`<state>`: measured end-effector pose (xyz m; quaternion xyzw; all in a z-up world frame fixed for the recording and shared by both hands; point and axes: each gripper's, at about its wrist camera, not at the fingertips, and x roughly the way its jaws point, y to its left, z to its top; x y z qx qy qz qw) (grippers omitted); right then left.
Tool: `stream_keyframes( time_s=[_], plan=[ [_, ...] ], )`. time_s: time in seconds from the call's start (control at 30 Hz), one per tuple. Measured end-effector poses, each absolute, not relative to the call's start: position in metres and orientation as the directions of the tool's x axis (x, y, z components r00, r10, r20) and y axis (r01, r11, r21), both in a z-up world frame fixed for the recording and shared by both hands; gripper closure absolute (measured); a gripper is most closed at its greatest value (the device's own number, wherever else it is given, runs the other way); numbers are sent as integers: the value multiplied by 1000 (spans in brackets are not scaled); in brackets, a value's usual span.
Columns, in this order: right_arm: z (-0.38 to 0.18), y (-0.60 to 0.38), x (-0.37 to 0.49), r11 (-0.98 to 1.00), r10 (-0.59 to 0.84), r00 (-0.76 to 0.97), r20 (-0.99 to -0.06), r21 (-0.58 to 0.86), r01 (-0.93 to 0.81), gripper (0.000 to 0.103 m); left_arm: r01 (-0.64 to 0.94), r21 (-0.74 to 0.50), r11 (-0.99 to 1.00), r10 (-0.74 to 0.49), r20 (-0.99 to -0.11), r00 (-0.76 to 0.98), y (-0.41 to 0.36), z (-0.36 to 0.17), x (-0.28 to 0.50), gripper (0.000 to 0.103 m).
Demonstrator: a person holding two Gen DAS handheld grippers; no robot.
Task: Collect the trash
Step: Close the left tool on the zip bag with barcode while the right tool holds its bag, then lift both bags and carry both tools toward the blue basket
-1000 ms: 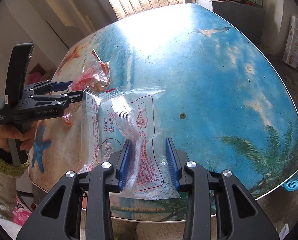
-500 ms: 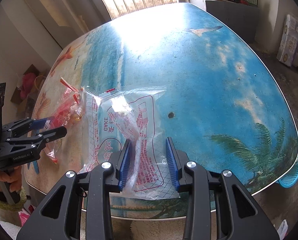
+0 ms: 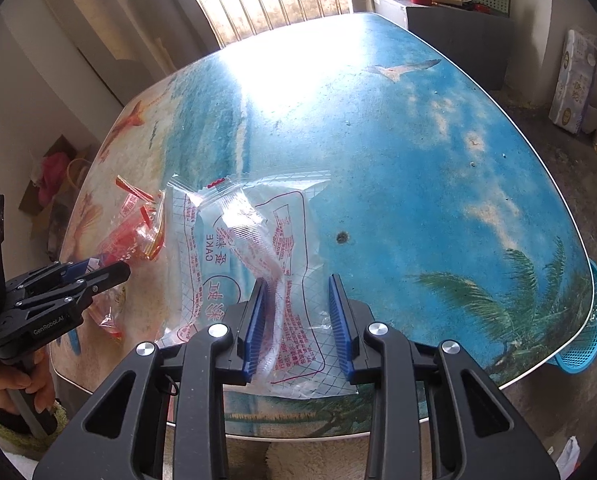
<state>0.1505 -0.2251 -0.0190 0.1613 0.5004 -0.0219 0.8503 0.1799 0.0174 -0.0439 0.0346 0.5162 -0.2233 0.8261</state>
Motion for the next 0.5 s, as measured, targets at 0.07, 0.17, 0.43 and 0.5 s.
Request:
stream_keyframes(
  time_s=[0.07,0.17,0.43,0.5],
  plan=[
    [-18,-225,148,947,121,502,-856,251,199,73,399,-180,899,-339,-864,373,19,-44,179,77],
    [-18,-226,147,945,121,504,-855,255,205,74,399,-187,898,-346,-860,375,19,-43,178,83],
    [-14,-228,144,942,118,515,-849,259,212,74,399,-189,897,-355,-846,397,19,-34,175,89],
    [-13,-229,142,941,117,518,-847,261,214,74,402,-175,899,-349,-842,412,19,-29,173,90]
  ],
)
